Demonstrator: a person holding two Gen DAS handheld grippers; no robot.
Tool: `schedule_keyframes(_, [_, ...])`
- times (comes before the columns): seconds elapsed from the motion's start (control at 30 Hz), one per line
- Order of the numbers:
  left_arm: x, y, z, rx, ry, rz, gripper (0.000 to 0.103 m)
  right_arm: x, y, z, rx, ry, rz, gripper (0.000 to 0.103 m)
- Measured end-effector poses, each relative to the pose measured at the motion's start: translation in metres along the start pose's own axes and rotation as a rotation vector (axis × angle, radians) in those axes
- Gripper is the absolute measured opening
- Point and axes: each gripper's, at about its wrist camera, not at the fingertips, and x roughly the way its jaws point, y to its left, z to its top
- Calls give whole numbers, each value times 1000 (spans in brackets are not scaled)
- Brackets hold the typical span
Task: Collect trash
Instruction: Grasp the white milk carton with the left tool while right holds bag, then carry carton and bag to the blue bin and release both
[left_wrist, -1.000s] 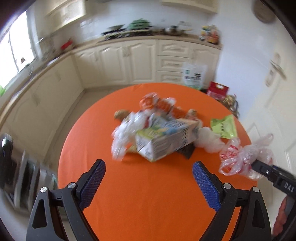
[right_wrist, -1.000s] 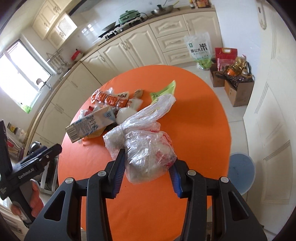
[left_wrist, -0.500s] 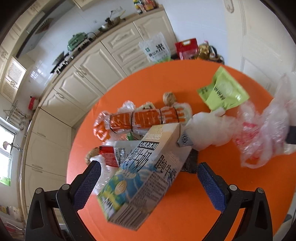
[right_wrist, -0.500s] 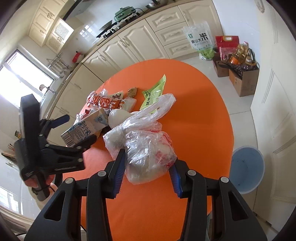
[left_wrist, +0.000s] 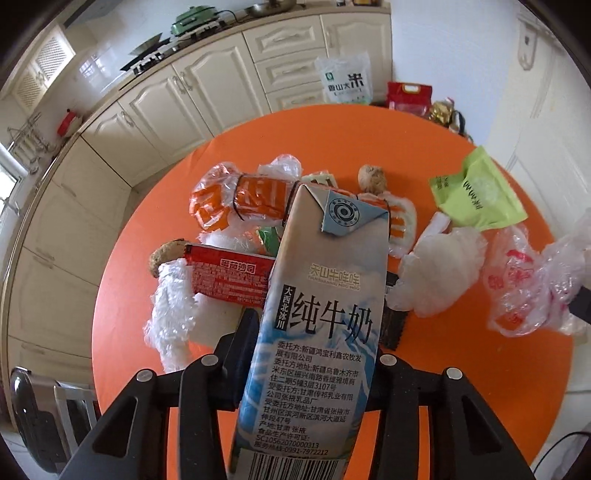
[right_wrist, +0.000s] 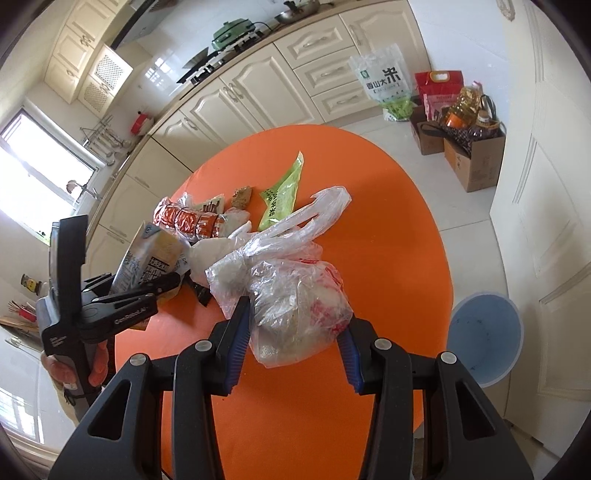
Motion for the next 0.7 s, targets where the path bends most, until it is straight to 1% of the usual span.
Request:
schedule_keyframes(0.07, [-9,1,-4,-18,-22,-1,39,-4,3,0,-9,-9,-7,44])
schedule_keyframes(0.17, [-31,0,-13,-37,-52,-23,39,-13,9,-2,-20,-28,-19,44])
schedule_keyframes(0.23, [-50,-4,-19,-43,-78,-13,39,-18,12,-3,-26,-39,-25,44])
schedule_keyframes(0.4, [-84,-16,-32,-54,-133,-24,39,-39,16,-7,-25,-67,-22,44])
schedule_keyframes(0.5, [-96,-30,-41,-70,-139,-32,39,-57,18,-11,-32,-98,-34,44])
schedule_keyframes(0.57, [-108,-40,-47,-73,-156,-45,39,-69,15,-15,-25,-112,-32,44])
schedule_keyframes(0.7, [-133,-67,-63,-57,-191,-70,39,-93,3,-23,-3,-141,-47,44])
